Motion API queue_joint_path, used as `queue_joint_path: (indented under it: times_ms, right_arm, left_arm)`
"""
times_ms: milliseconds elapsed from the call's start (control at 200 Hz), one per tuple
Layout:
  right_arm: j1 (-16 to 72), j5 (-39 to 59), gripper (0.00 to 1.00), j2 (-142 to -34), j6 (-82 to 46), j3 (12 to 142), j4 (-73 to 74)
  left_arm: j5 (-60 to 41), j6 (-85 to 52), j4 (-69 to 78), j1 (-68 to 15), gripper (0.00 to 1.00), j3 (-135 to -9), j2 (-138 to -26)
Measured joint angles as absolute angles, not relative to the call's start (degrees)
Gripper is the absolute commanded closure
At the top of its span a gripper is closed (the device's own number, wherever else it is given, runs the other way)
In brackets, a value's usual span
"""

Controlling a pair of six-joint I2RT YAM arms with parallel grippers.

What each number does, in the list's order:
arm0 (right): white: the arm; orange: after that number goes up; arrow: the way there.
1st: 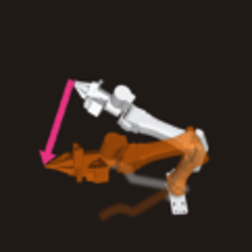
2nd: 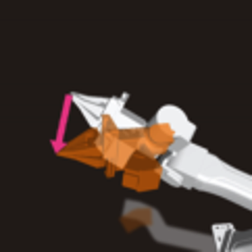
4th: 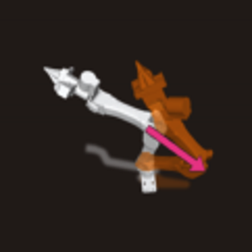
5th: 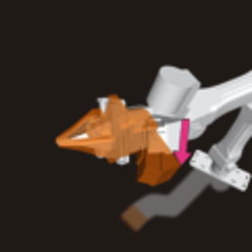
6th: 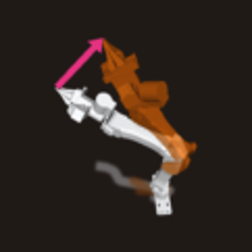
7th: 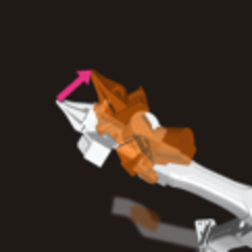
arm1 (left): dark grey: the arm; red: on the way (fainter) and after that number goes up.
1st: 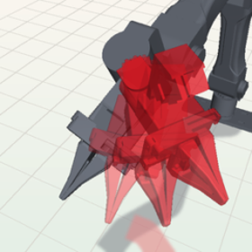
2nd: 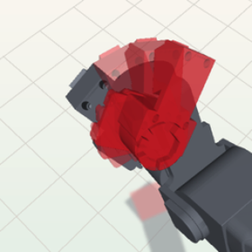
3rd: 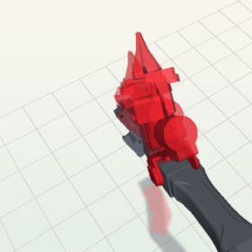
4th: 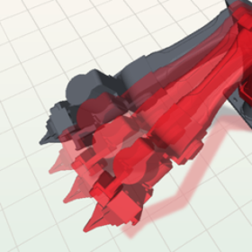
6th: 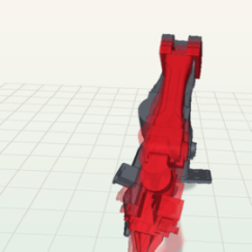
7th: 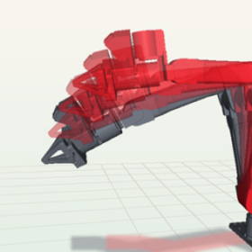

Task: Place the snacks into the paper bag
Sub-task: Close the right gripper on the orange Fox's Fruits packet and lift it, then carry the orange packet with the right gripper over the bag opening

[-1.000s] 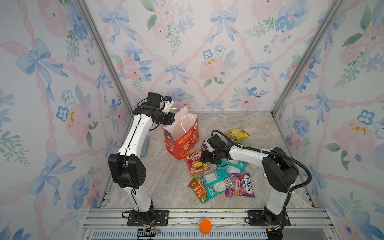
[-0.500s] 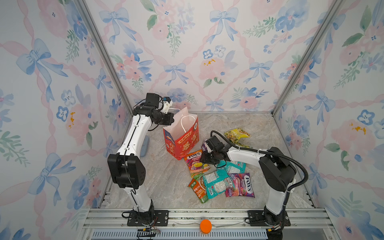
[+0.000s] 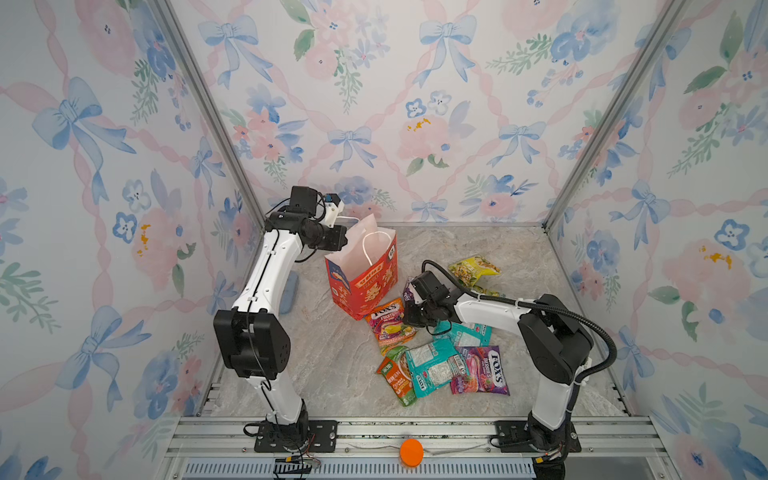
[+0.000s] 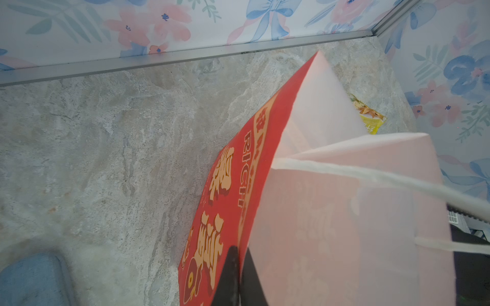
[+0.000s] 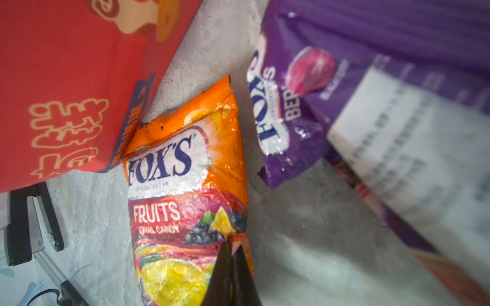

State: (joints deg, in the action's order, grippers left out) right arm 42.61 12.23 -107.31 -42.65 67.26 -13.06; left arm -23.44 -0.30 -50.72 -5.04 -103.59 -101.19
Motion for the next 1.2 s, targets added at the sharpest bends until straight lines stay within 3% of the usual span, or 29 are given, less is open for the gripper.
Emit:
queue_joint_path:
  times_ms: [740,1200]
  right_arm:
    - [42.6,4.6,1.0,-87.4,-42.4,72.7,-28.1]
    - [40.9,-3.8,1.0,-84.3,-36.4,89.2,-36.7]
  left_arm:
    - [-24.6,-1.8,-50.7,-4.4,1.0,-103.0,-100.7]
    - [-26.1,-2.2,-50.8,-4.4,1.0,-102.1,-99.9]
